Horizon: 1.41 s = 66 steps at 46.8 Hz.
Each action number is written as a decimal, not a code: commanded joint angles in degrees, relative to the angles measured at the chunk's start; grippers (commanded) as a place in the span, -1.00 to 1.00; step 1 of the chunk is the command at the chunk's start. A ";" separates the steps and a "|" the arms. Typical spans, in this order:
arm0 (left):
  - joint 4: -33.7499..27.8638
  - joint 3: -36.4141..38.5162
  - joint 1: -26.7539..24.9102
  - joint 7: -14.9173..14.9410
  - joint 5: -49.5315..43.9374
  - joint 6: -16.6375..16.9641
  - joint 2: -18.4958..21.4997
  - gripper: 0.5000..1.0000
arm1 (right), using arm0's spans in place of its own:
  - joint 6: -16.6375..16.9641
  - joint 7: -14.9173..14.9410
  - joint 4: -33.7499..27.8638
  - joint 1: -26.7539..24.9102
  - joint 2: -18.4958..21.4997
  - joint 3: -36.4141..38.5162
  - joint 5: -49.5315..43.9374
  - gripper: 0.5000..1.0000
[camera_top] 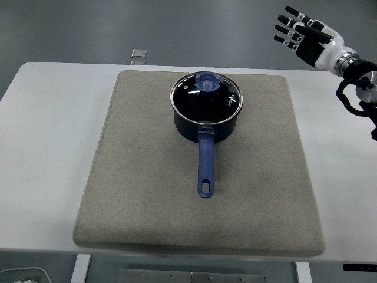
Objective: Lift the pot lid and place it to the right of the pot.
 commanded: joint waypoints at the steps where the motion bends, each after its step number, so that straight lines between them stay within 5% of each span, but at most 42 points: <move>1: 0.00 -0.09 0.00 -0.09 0.00 -0.01 0.00 1.00 | -0.04 0.09 0.00 -0.04 0.08 0.06 0.00 0.70; 66: 0.53 0.00 -0.62 0.00 0.00 0.07 0.00 1.00 | 1.28 0.70 0.09 0.32 -0.36 -1.00 -4.92 0.70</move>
